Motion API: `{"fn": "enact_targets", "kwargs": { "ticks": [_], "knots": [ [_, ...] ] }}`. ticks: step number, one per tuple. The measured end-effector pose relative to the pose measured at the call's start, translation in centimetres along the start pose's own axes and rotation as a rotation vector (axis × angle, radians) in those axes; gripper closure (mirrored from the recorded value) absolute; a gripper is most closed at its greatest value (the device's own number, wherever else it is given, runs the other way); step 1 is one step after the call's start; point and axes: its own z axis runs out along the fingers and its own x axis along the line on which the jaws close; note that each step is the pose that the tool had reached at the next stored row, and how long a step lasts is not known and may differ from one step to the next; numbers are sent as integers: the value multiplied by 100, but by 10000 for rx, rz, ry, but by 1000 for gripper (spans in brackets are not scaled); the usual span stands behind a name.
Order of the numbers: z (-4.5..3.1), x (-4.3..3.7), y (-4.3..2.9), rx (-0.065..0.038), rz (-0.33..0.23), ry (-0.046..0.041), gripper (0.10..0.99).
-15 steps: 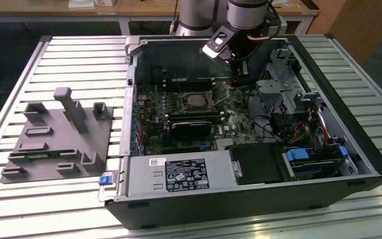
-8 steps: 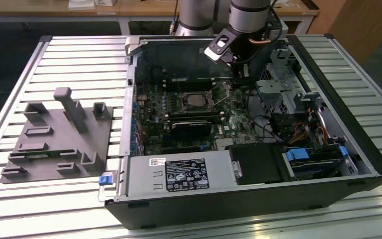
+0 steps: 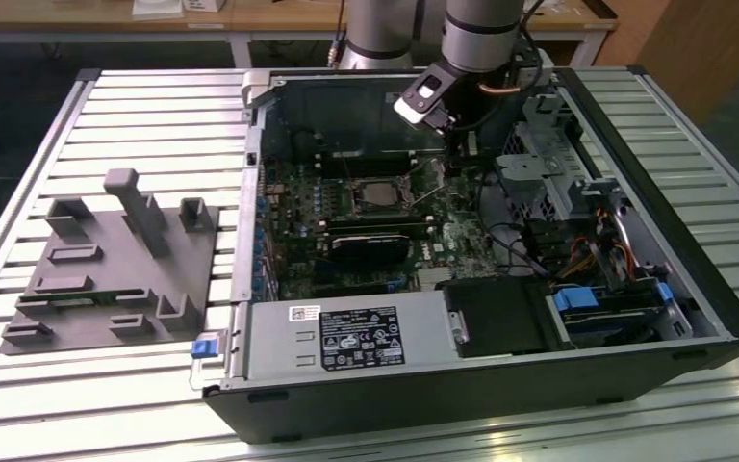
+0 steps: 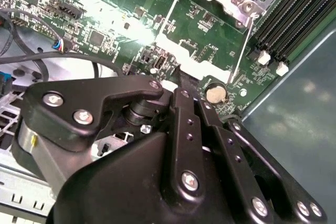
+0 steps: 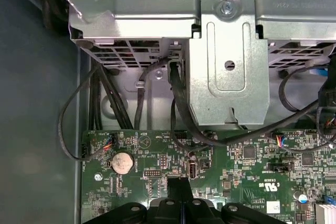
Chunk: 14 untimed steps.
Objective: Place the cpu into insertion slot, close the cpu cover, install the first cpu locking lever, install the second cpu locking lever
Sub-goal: 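Close the cpu cover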
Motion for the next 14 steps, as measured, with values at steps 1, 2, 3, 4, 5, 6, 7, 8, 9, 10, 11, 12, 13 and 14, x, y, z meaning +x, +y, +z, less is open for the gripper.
{"fn": "enact_targets", "kwargs": {
  "ticks": [1, 2, 3, 4, 5, 6, 7, 8, 9, 10, 11, 12, 13, 14],
  "knots": [
    [0, 0, -1, 0, 0, 1, 980],
    [0, 0, -4, 0, -1, 1, 980],
    [0, 0, -12, 0, -1, 1, 980],
    [-1, 0, -24, 0, 0, 0, 980],
    [-2, -1, -36, 0, -1, 0, 980],
    [-3, -1, -49, -1, -1, 1, 980],
    [-4, -1, -64, 0, -1, 1, 980],
    [-4, -2, -79, 0, -1, 1, 980],
    [-6, -2, -97, 0, -1, 0, 980],
    [-7, -3, -113, 0, 0, 0, 980],
    [-8, -3, -129, 0, 0, 0, 980],
    [-9, -4, -146, 0, 0, 0, 980],
    [-9, -4, -162, 0, -1, 1, 980],
    [-10, -4, -179, 0, 0, 1, 980]
  ]
}}
